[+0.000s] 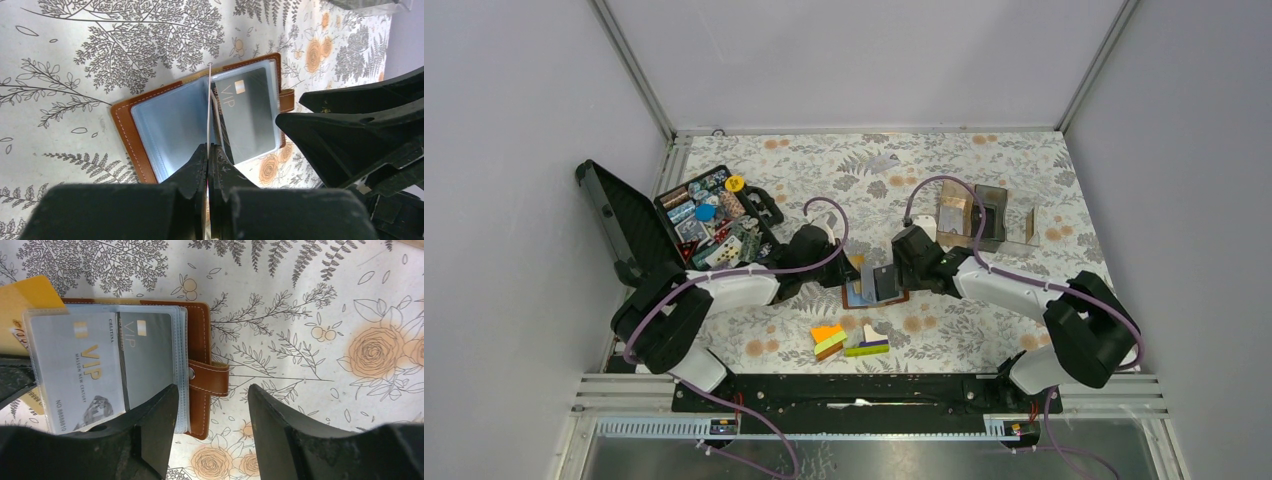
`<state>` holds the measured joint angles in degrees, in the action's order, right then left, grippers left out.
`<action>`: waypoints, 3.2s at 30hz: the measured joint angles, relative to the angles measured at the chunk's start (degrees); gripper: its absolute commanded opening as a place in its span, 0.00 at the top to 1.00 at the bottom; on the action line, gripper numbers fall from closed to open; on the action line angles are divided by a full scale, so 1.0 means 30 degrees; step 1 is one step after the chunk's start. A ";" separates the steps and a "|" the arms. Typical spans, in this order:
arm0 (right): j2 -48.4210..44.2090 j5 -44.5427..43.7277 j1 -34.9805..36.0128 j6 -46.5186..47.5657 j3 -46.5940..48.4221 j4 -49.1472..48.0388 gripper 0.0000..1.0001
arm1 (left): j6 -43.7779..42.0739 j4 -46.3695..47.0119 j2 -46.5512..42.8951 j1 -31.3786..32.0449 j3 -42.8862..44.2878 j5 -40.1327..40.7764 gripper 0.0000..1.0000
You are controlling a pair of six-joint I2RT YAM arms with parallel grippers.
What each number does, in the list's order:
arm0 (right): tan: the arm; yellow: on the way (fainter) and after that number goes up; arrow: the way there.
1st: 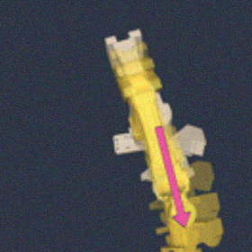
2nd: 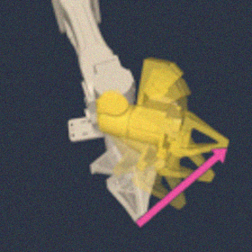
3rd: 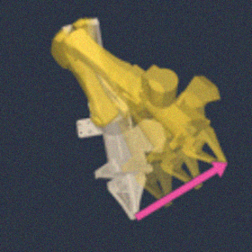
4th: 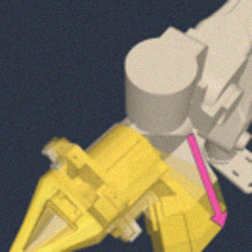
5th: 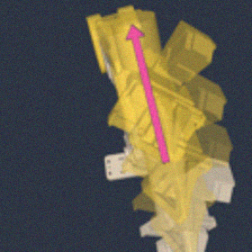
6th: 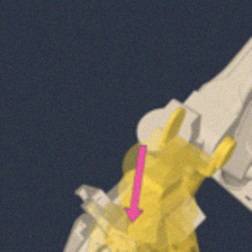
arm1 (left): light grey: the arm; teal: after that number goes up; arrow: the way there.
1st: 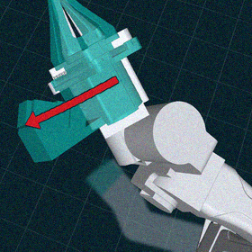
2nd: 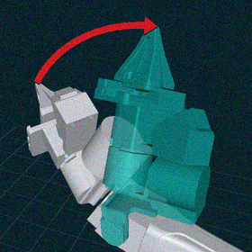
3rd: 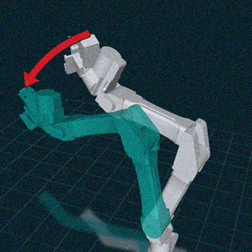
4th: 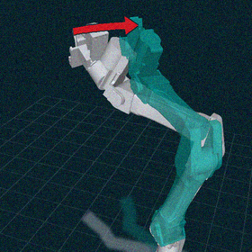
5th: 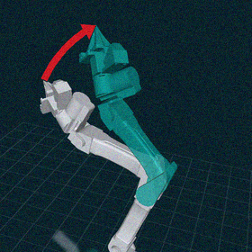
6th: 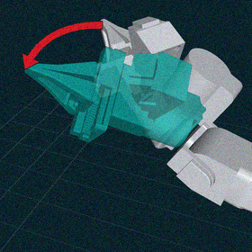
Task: Put the credit cards into the card holder
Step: Insert the credit card into the card holder.
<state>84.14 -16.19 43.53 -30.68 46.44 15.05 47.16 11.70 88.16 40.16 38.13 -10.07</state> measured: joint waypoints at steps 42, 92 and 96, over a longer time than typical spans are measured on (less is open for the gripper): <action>-0.1763 0.5770 -0.1792 -0.0998 -0.3504 -0.5064 0.52 | 0.0270 0.0452 -0.0758 0.0831 0.0386 -0.0168 1.00; 0.1370 0.5056 -0.1945 -0.1093 -0.1923 -0.4648 0.86 | 0.7970 1.0287 0.2973 -0.0357 -0.4364 -0.1763 1.00; 0.1392 0.5056 -0.1953 -0.1093 -0.1865 -0.4561 0.86 | 0.8138 1.0571 0.3075 -0.0357 -0.4437 -0.1749 1.00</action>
<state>88.31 -1.02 37.67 -33.95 40.84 1.37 71.57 43.42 97.38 39.09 24.82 -15.31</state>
